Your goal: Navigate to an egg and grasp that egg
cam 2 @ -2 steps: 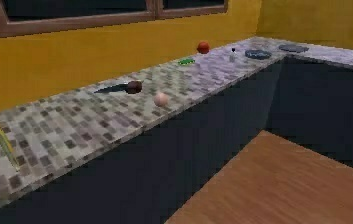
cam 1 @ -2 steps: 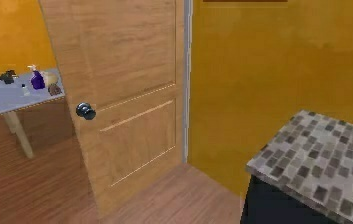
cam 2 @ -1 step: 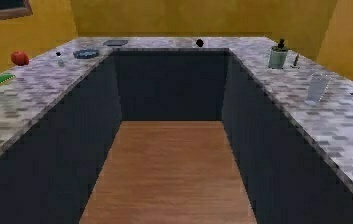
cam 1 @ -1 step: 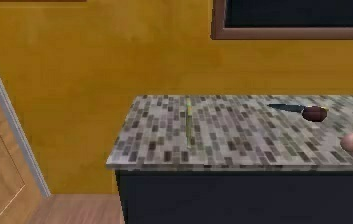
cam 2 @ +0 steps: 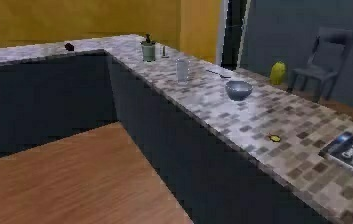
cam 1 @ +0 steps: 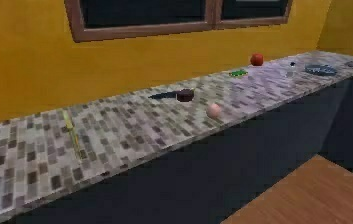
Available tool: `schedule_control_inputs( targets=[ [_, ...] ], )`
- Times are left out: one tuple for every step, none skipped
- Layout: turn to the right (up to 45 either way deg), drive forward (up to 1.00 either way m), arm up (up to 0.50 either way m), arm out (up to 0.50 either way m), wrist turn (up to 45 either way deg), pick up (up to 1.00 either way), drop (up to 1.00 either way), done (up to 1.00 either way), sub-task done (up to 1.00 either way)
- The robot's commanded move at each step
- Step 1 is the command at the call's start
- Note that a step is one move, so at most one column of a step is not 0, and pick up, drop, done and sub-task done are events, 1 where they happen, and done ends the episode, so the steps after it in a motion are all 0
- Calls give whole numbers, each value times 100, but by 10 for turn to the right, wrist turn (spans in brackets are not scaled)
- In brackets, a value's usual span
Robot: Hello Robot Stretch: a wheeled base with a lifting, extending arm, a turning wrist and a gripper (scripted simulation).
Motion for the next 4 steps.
schedule_control_inputs(
  targets=[
    [0,40,0,0,0,0,0,0,0],
    [-450,0,0,0,0,0,0,0,0],
    [-210,0,0,0,0,0,0,0,0],
    [0,0,50,0,0,0,0,0,0]
  ],
)
